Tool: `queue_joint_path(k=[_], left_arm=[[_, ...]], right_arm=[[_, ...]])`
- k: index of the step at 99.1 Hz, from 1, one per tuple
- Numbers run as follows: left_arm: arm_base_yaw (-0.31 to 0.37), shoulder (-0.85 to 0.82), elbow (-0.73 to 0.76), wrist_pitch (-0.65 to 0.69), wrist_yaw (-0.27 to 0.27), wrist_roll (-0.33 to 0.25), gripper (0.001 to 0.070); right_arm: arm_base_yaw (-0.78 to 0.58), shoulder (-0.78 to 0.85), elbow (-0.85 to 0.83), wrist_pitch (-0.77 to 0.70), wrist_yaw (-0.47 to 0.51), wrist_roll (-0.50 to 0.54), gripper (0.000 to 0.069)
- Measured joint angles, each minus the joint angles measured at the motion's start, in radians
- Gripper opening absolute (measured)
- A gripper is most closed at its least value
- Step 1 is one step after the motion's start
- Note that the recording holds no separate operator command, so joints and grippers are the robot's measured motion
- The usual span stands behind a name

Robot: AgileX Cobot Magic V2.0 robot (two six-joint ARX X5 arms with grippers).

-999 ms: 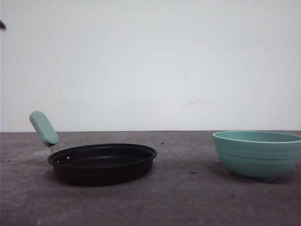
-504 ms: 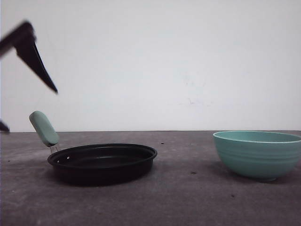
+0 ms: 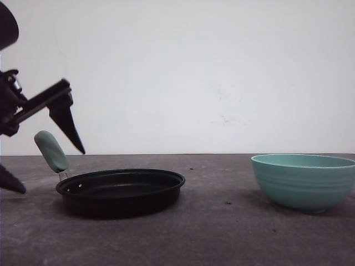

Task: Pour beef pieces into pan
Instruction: 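Move the left gripper down to the mint-green pan handle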

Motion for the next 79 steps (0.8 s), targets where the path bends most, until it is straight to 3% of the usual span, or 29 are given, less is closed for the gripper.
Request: queue_joint_path(k=[25, 45, 63, 79], left_arm=[[-0.002, 0.031, 0.0, 0.036, -0.007, -0.017, 0.0628], [-0.008, 0.031, 0.0, 0.095, -0.027, -0.037, 0.0623], [-0.01, 0.031, 0.0, 0.12, -0.027, -0.061, 0.0488], [-0.012, 0.037, 0.0, 0.121, -0.027, -0.067, 0.0464]], right_arm=[[0.0, -0.086, -0.008, 0.006, 0.0, 0.0, 0.0543], [0.0, -0.095, -0.008, 0.016, 0.001, 0.0, 0.0532], [0.0, -0.095, -0.008, 0.018, 0.002, 0.0, 0.0532], [0.0, -0.095, -0.008, 0.018, 0.01, 0.0, 0.0532]])
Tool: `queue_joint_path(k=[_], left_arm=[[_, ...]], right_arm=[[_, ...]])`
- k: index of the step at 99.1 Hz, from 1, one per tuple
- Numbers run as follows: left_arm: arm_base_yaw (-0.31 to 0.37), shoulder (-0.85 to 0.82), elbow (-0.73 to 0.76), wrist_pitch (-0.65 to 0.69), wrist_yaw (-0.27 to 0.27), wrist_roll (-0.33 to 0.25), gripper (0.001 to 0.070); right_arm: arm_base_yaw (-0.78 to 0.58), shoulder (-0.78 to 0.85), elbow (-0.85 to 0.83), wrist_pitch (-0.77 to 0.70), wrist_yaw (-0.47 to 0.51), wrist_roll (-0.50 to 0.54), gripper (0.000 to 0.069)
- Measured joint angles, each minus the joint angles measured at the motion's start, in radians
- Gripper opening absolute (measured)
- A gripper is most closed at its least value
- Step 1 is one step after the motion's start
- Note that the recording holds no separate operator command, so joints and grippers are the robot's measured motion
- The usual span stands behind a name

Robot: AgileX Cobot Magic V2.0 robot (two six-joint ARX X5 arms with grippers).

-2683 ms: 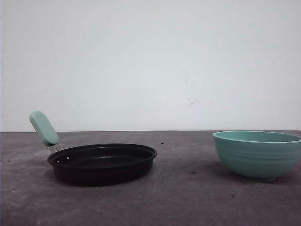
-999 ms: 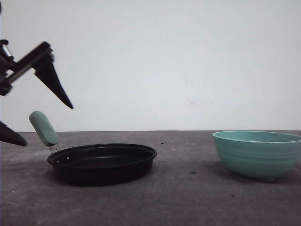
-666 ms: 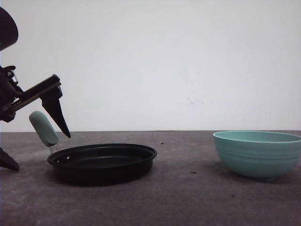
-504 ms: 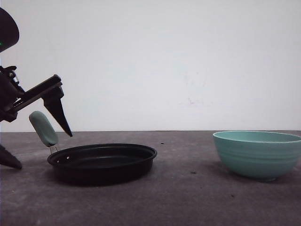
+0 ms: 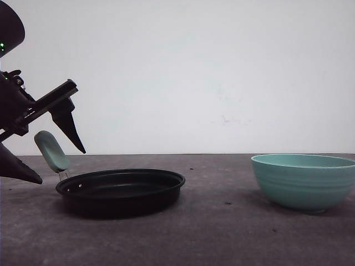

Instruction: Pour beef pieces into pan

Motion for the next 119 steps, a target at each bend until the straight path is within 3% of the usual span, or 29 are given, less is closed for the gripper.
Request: queue_joint_path(k=[48, 56, 71, 76, 119], left_arm=[[-0.051, 0.059, 0.0, -0.011, -0.002, -0.023, 0.0463], [-0.051, 0.06, 0.0, -0.014, -0.003, -0.023, 0.0377], [-0.051, 0.063, 0.0, -0.015, -0.003, -0.023, 0.0098], [-0.051, 0.063, 0.0, -0.012, -0.003, -0.023, 0.005], [-0.052, 0.063, 0.0, -0.009, 0.011, 0.001, 0.0022]], right_arm=[[0.0, 0.0, 0.0, 0.0, 0.016, -0.001, 0.0532], [0.0, 0.0, 0.0, 0.0, 0.016, -0.003, 0.0532], [0.0, 0.0, 0.0, 0.0, 0.016, -0.007, 0.0532], [0.0, 0.0, 0.0, 0.0, 0.016, -0.007, 0.0532], [0.0, 0.0, 0.0, 0.0, 0.019, -0.019, 0.0532]])
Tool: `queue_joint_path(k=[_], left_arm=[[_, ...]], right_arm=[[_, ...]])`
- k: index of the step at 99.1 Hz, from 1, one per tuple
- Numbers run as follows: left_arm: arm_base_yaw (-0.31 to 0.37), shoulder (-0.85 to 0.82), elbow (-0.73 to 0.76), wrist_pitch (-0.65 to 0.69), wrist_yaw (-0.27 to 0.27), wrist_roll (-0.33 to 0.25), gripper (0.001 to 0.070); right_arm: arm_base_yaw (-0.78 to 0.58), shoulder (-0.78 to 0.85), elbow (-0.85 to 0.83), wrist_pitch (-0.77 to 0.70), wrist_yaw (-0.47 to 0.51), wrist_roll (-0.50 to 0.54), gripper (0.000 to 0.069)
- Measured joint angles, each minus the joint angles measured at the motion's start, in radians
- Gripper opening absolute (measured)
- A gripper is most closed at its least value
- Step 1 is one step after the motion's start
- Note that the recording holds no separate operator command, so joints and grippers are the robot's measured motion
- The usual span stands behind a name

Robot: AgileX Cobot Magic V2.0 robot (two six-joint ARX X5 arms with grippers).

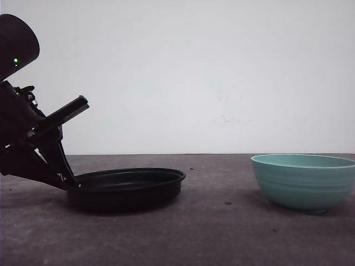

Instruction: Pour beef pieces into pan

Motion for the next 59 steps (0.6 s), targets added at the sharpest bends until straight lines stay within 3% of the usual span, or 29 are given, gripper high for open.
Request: queue_joint_path(k=[16, 29, 48, 59], left_arm=[[-0.014, -0.038, 0.0, 0.0, 0.023, 0.003, 0.0021], [-0.023, -0.118, 0.0, 0.011, 0.028, 0.003, 0.0021], [-0.032, -0.171, 0.0, 0.001, 0.05, 0.003, 0.0021], [-0.051, -0.187, 0.0, 0.0, 0.093, 0.003, 0.0021]], right_arm=[[0.0, 0.0, -0.013, 0.035, 0.021, 0.006, 0.0532], [0.0, 0.039, -0.075, 0.135, 0.047, 0.083, 0.0532], [0.0, 0.248, -0.135, 0.227, 0.049, 0.247, 0.0532], [0.0, 0.402, -0.135, 0.308, 0.011, 0.32, 0.0532]])
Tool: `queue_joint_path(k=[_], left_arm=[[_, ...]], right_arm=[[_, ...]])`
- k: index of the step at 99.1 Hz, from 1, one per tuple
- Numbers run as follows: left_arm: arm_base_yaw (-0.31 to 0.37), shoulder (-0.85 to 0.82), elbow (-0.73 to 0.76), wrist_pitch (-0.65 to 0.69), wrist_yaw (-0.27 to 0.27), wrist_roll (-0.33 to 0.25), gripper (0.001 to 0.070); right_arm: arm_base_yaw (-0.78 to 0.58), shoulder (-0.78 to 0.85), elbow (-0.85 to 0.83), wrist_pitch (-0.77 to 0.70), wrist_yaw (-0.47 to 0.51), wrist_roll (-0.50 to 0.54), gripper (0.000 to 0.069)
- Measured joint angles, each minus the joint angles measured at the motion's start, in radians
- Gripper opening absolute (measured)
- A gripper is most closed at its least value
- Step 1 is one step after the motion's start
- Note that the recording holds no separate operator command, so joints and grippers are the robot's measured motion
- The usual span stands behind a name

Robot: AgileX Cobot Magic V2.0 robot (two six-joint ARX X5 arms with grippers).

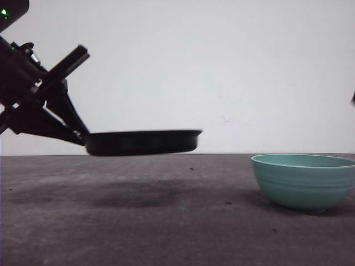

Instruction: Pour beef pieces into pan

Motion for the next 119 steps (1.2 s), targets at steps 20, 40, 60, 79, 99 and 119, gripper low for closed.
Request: queue_joint_path(k=[20, 40, 60, 79, 99, 119], left_arm=[[-0.061, -0.004, 0.0, -0.03, 0.035, 0.0, 0.0021], [-0.118, -0.004, 0.0, -0.044, 0.036, 0.0, 0.0021], [-0.128, -0.004, 0.0, -0.03, 0.035, 0.0, 0.0021], [-0.128, -0.004, 0.0, -0.028, 0.035, 0.0, 0.0021], [-0.128, -0.004, 0.0, -0.028, 0.035, 0.004, 0.0021], [-0.128, -0.004, 0.0, -0.029, 0.035, 0.012, 0.0021]], right_arm=[[0.0, 0.277, 0.0, 0.142, -0.113, 0.119, 0.0532], [0.0, 0.436, 0.0, 0.181, -0.135, 0.175, 0.0417], [0.0, 0.458, 0.0, 0.234, -0.137, 0.186, 0.0264], [0.0, 0.458, 0.0, 0.28, -0.137, 0.211, 0.0249], [0.0, 0.458, 0.0, 0.315, -0.134, 0.217, 0.005], [0.0, 0.458, 0.0, 0.352, -0.135, 0.217, 0.0018]])
